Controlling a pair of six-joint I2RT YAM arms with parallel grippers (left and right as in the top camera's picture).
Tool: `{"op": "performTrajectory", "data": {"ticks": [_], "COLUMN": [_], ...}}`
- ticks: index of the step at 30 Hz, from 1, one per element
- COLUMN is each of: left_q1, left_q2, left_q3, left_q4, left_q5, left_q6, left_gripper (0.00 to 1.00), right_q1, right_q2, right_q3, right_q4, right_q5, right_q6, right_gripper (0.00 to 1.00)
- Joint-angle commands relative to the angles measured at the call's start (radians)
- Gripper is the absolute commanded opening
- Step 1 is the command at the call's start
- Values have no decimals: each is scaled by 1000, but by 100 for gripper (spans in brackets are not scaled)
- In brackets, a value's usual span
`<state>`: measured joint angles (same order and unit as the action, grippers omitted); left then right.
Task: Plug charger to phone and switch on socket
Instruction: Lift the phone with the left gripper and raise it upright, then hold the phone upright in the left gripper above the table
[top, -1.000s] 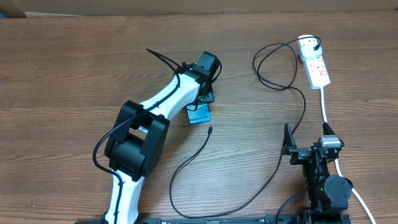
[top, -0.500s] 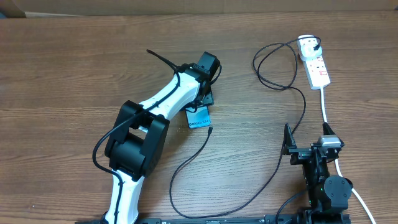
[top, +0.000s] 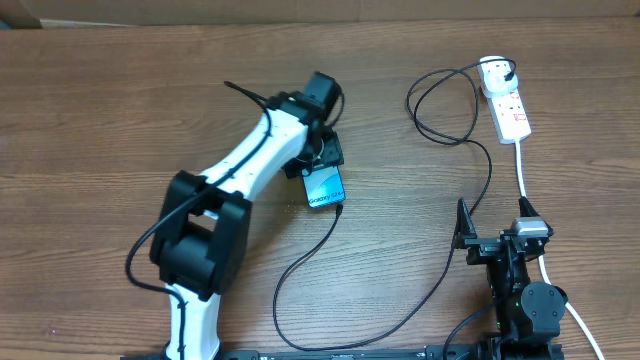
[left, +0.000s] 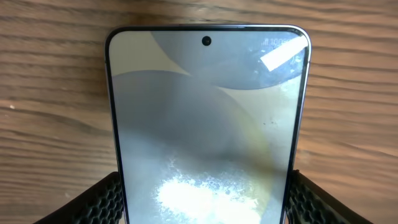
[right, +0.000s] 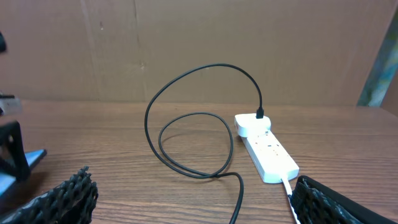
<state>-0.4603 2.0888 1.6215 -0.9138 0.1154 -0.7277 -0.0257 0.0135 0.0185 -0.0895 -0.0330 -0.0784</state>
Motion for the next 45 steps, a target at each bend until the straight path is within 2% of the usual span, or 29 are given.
{"op": "performTrajectory", "data": {"ticks": [1, 7, 11, 16, 24, 45], "left_q1": [60, 171, 237, 302, 360, 361], "left_q2": [-56, -56, -56, -56, -56, -56], "left_q3": [27, 27, 27, 27, 27, 27], "left_q4": [2, 2, 3, 40, 56, 58], "left_q5": [278, 747, 1025, 1212, 1352, 1345], "left_q6": [-13, -17, -92, -248, -401, -394], "left_gripper": [64, 65, 66, 66, 67, 66], "right_q1": [-3, -3, -3, -3, -3, -3], "right_q2": [-11, -11, -11, -11, -11, -11], "right_q3": [-10, -10, -10, -10, -10, -10], "right_q4": [5, 5, 5, 5, 5, 5], "right_q5": [10, 10, 10, 10, 10, 10], "right_q6": [-2, -2, -2, -2, -2, -2], "right_gripper": [100, 100, 100, 100, 100, 100]}}
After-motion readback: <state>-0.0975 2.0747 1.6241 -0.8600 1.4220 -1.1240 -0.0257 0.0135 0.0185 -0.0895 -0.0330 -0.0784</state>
